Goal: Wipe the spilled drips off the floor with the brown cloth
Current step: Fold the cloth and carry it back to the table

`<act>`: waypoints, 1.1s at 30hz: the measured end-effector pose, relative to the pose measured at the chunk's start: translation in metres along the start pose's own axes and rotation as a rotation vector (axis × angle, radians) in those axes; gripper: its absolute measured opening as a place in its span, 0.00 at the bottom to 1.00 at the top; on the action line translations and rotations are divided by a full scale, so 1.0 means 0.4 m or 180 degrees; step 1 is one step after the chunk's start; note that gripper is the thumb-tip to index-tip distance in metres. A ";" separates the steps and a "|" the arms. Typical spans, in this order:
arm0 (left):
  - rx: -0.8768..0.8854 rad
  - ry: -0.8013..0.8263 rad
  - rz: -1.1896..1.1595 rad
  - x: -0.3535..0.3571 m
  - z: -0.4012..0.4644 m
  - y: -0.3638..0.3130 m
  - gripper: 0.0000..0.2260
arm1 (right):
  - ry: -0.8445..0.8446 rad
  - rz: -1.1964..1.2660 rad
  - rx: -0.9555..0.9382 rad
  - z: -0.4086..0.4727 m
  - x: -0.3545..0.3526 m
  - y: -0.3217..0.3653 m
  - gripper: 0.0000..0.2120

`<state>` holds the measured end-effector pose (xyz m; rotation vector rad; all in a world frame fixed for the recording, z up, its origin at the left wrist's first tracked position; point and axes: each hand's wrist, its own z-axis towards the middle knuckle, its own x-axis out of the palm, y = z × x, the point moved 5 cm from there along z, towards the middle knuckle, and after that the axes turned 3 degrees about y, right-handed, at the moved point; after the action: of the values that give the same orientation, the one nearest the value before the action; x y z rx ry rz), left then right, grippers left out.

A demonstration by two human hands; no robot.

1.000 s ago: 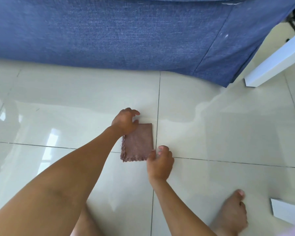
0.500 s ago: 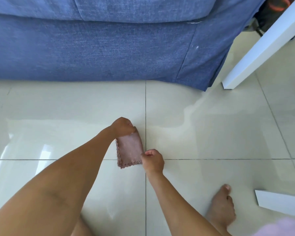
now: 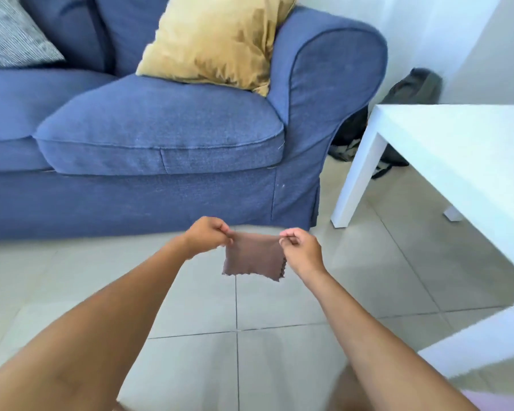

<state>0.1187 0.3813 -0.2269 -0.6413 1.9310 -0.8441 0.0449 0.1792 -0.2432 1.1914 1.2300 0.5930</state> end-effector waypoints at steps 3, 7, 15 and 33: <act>0.0265 -0.0038 -0.0149 -0.008 -0.047 -0.142 0.06 | -0.0153 0.0009 -0.0297 -0.001 -0.133 0.095 0.09; 0.0677 0.0006 -0.0202 0.033 -0.102 -0.350 0.07 | -0.0490 -0.0016 -0.0569 -0.007 -0.337 0.196 0.12; 0.1417 0.0253 -0.0575 0.256 -0.167 -0.749 0.03 | -0.1411 -0.0025 -0.0905 -0.065 -0.809 0.300 0.08; 0.1032 -0.0240 -0.0401 0.566 0.007 -0.920 0.03 | -0.1698 -0.0335 -0.0311 0.103 -1.090 0.106 0.05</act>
<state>0.0537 -0.0138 -0.0648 -0.5923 1.6508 -1.1660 -0.0362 -0.2012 -0.0377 1.1011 0.7933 0.2280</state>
